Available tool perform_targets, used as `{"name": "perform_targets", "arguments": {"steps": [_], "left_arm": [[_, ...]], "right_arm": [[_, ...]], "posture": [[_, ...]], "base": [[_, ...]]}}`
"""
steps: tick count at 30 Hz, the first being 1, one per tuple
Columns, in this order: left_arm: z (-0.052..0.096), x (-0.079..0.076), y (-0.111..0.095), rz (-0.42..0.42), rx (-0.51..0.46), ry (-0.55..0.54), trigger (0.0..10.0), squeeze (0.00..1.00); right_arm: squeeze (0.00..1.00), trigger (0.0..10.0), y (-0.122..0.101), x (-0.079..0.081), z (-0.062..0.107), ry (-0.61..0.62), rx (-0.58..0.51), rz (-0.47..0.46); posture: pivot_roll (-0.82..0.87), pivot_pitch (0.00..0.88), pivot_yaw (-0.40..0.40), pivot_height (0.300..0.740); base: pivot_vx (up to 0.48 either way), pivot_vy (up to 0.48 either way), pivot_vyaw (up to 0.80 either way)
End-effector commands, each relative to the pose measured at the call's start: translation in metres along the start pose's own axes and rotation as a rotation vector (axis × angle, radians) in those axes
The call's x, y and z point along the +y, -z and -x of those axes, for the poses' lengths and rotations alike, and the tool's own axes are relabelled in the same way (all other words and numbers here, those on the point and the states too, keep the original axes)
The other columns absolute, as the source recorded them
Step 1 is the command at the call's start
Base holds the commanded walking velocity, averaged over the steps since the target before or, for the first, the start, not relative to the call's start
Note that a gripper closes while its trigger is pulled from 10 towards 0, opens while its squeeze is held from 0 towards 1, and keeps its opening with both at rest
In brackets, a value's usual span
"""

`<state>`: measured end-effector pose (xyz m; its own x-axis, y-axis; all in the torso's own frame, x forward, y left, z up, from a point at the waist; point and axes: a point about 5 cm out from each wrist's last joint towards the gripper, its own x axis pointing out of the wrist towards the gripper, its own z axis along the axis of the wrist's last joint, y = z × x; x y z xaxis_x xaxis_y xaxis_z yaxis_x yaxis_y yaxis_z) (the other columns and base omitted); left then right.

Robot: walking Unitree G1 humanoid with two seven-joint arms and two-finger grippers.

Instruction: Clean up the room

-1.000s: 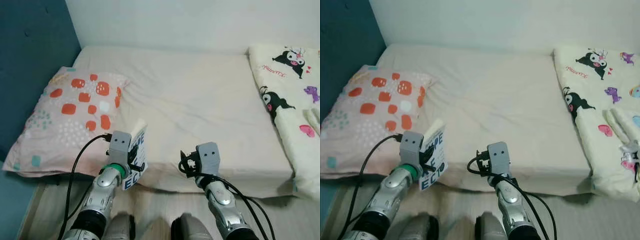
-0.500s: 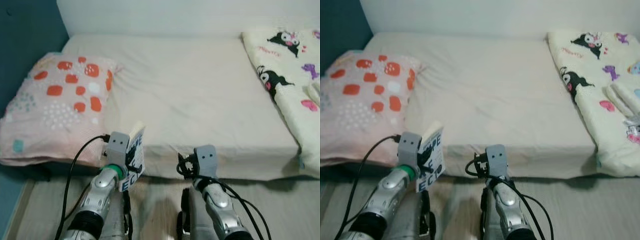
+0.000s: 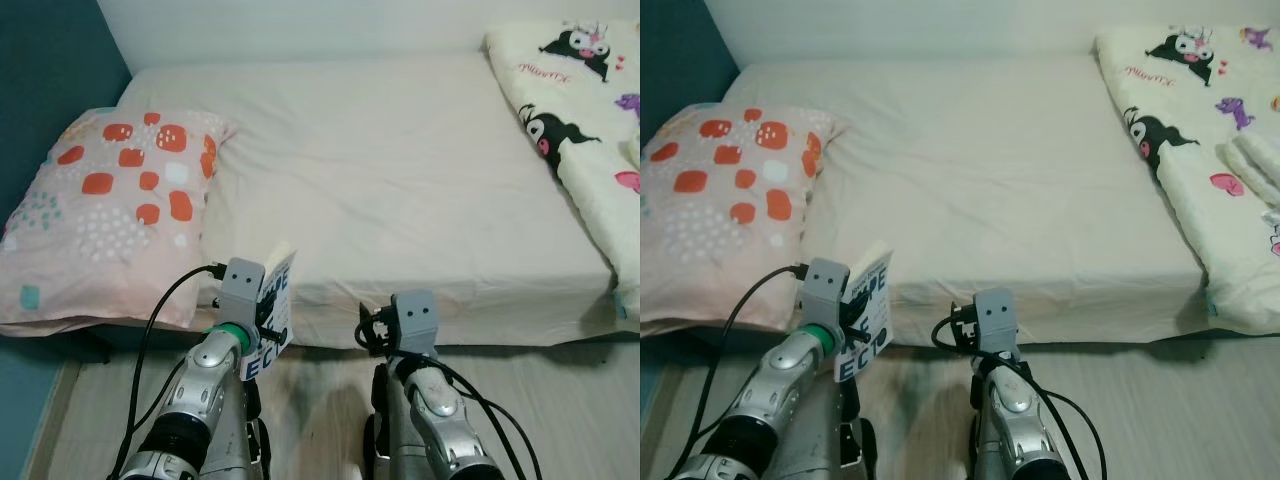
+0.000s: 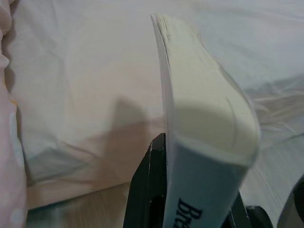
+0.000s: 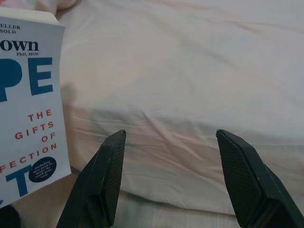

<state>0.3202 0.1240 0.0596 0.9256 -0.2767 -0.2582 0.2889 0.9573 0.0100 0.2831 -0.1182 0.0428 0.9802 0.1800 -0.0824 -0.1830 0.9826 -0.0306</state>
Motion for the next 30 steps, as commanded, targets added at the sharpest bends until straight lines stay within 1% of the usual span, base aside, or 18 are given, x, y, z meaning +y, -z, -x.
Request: {"name": "perform_targets", "arguments": {"steps": [1,4,7,9,10,12,13,16,17,18,20,21,22,24,27,28,29,30], "left_arm": [[-0.001,0.003,-0.006,0.003,-0.015,-0.016,10.0,0.00],[-0.002,0.004,-0.009,0.018,-0.024,-0.027,10.0,0.00],[-0.011,0.013,-0.035,0.130,-0.084,-0.108,10.0,0.00],[-0.017,0.015,-0.054,0.246,-0.119,-0.138,10.0,0.00],[-0.017,0.015,-0.054,0.246,-0.119,-0.138,10.0,0.00],[-0.025,0.011,-0.074,0.321,-0.160,-0.125,10.0,0.00],[-0.025,0.011,-0.074,0.321,-0.160,-0.125,10.0,0.00],[-0.034,0.001,-0.104,0.428,-0.228,-0.064,10.0,0.00],[-0.036,-0.003,-0.118,0.485,-0.261,-0.020,10.0,0.00],[-0.036,-0.003,-0.118,0.485,-0.261,-0.020,10.0,0.00],[-0.037,-0.007,-0.129,0.524,-0.281,0.026,10.0,0.00],[-0.036,-0.010,-0.139,0.527,-0.300,0.092,10.0,0.00],[-0.036,-0.010,-0.139,0.527,-0.300,0.092,10.0,0.00],[-0.033,-0.014,-0.147,0.498,-0.287,0.223,10.0,0.00],[-0.031,-0.015,-0.147,0.484,-0.270,0.264,10.0,0.00],[-0.030,-0.013,-0.147,0.524,-0.266,0.262,10.0,0.00],[-0.030,-0.013,-0.147,0.524,-0.266,0.262,10.0,0.00],[-0.033,-0.002,-0.140,0.675,-0.252,0.141,10.0,0.00]], "right_arm": [[0.00,10.0,0.003,0.000,0.003,0.008,0.015,-0.010],[0.00,10.0,0.001,0.000,0.003,0.010,0.007,-0.009],[0.00,10.0,-0.015,-0.002,-0.004,0.014,-0.044,-0.008],[0.00,10.0,-0.025,-0.003,-0.007,0.010,-0.074,-0.009],[0.00,10.0,-0.025,-0.003,-0.007,0.010,-0.074,-0.009],[0.00,10.0,-0.033,-0.002,-0.010,-0.002,-0.095,-0.004],[0.00,10.0,-0.033,-0.002,-0.010,-0.002,-0.095,-0.004],[0.00,10.0,-0.042,0.001,-0.013,-0.022,-0.120,0.007],[0.00,10.0,-0.045,0.001,-0.014,-0.026,-0.127,0.008],[0.00,10.0,-0.045,0.001,-0.014,-0.026,-0.127,0.008],[0.00,10.0,-0.047,0.002,-0.015,-0.028,-0.130,0.009],[0.00,10.0,-0.048,0.002,-0.015,-0.030,-0.132,0.009],[0.00,10.0,-0.048,0.002,-0.015,-0.030,-0.132,0.009],[0.00,10.0,-0.049,0.002,-0.013,-0.034,-0.135,0.008],[0.00,10.0,-0.049,0.001,-0.012,-0.035,-0.134,0.008],[0.00,10.0,-0.048,0.001,-0.011,-0.037,-0.130,0.007],[0.00,10.0,-0.048,0.001,-0.011,-0.037,-0.130,0.007],[0.00,10.0,-0.046,0.001,-0.010,-0.040,-0.116,0.002]], "posture": [[0.04,0.275,0.087,0.607],[0.04,0.282,0.087,0.607],[0.03,0.328,0.078,0.607],[0.03,0.338,0.071,0.607],[0.03,0.338,0.071,0.607],[0.03,0.346,0.065,0.602],[0.03,0.346,0.065,0.602],[0.02,0.344,0.063,0.587],[0.02,0.342,0.064,0.582],[0.02,0.342,0.064,0.582],[0.01,0.338,0.065,0.577],[0.01,0.335,0.066,0.572],[0.01,0.335,0.066,0.572],[0.01,0.332,0.062,0.572],[0.01,0.330,0.059,0.572],[0.02,0.331,0.054,0.572],[0.02,0.331,0.054,0.572],[0.02,0.332,0.045,0.572]], "base": [[0.000,0.000,0.00],[0.000,0.000,0.00],[0.000,0.000,0.00],[0.000,0.000,0.00],[0.000,0.000,0.00],[0.000,0.000,0.00],[0.000,0.000,0.00],[0.000,0.000,0.00],[0.000,0.000,0.00],[0.000,0.000,0.00],[0.000,0.000,0.00],[0.000,0.000,0.00],[0.000,0.000,0.00],[0.000,0.000,0.00],[0.000,0.000,0.00],[0.000,0.000,0.00],[0.000,0.000,0.00],[0.000,0.000,0.00]]}}
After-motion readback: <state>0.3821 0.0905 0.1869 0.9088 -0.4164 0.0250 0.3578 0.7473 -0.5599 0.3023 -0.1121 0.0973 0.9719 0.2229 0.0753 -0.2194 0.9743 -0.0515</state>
